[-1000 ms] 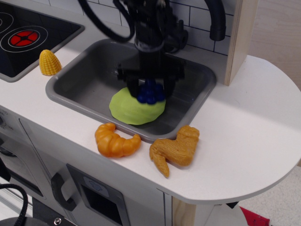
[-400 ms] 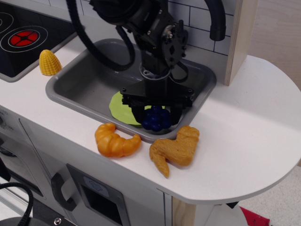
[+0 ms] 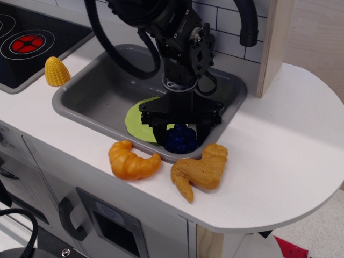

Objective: Take blueberries off plate sink

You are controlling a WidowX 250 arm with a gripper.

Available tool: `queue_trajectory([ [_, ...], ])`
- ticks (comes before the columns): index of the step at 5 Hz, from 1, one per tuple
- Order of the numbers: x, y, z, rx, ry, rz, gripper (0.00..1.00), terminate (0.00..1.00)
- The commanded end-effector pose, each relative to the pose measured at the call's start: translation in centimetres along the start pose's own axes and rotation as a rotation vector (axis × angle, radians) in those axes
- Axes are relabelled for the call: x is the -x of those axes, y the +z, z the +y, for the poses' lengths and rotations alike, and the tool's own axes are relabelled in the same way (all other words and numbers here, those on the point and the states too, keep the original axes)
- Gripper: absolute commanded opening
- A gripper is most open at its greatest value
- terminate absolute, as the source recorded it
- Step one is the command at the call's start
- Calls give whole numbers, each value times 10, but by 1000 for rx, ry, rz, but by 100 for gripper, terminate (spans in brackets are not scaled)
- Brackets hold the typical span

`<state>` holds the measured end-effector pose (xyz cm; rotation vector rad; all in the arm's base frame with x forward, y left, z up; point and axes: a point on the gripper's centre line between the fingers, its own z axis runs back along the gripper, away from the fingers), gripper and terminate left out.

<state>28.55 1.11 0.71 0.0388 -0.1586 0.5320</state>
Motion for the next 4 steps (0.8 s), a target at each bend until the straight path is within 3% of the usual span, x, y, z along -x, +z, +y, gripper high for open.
queue_trajectory([
  [1, -11, 14, 0, 13, 33, -7, 100, 0],
  [3, -16, 33, -4, 68, 24, -22, 100, 0],
  [4, -27, 56, -10, 107, 20, -82, 100, 0],
])
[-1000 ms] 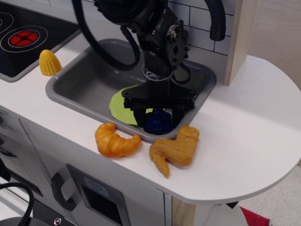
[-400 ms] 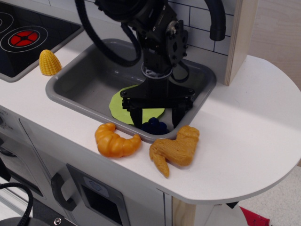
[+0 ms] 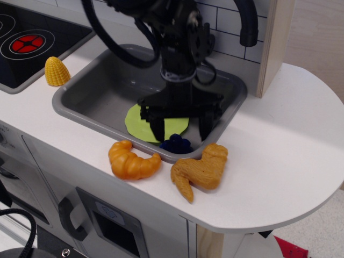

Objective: Take blueberries off plate sink

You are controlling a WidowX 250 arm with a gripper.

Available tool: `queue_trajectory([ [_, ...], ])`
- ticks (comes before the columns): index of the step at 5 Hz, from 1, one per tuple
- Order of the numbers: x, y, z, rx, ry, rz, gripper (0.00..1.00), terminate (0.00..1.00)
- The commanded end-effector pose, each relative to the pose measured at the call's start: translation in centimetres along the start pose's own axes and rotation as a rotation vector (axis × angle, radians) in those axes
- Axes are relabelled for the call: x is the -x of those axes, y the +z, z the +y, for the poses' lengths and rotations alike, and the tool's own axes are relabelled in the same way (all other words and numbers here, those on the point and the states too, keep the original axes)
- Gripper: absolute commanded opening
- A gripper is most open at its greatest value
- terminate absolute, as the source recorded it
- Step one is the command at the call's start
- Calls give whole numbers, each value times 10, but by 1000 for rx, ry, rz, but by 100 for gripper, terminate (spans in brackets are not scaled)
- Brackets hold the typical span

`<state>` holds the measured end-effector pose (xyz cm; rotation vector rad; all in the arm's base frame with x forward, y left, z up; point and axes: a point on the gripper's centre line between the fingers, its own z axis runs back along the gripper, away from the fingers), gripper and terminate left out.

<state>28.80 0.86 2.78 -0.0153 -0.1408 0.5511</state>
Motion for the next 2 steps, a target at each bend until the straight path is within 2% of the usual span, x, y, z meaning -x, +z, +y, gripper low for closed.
queue_trajectory([
  [1, -34, 60, -14, 51, -37, -198, 100, 0],
  [2, -46, 80, -16, 20, -46, -236, 100, 0],
])
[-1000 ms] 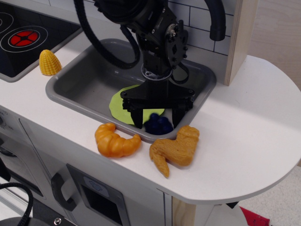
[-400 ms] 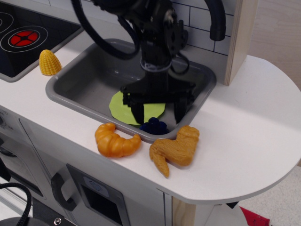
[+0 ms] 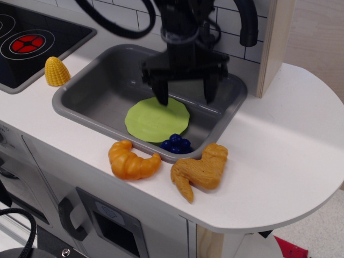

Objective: Take blueberries off plate sink

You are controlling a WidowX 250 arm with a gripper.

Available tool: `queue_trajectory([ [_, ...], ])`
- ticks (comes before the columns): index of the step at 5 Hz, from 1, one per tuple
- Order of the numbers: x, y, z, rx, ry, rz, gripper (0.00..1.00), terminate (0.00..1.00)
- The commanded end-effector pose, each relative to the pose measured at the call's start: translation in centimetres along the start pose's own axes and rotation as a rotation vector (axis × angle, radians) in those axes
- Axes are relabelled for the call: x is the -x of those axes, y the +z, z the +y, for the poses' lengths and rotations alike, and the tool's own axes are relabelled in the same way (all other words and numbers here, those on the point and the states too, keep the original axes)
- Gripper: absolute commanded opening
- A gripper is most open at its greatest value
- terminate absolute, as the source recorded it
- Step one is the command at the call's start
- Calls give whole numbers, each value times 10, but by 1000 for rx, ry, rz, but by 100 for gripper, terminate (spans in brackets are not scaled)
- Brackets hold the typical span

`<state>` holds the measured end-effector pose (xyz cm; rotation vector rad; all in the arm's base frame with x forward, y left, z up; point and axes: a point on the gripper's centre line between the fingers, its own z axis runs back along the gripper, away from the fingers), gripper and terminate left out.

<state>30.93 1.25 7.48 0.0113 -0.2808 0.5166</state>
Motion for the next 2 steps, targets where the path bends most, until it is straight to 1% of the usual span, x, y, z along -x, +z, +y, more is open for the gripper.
queue_trajectory([
  [1, -25, 34, -5, 5, -12, -96, 100, 0],
  [2, -25, 34, -5, 5, -12, -96, 100, 100],
])
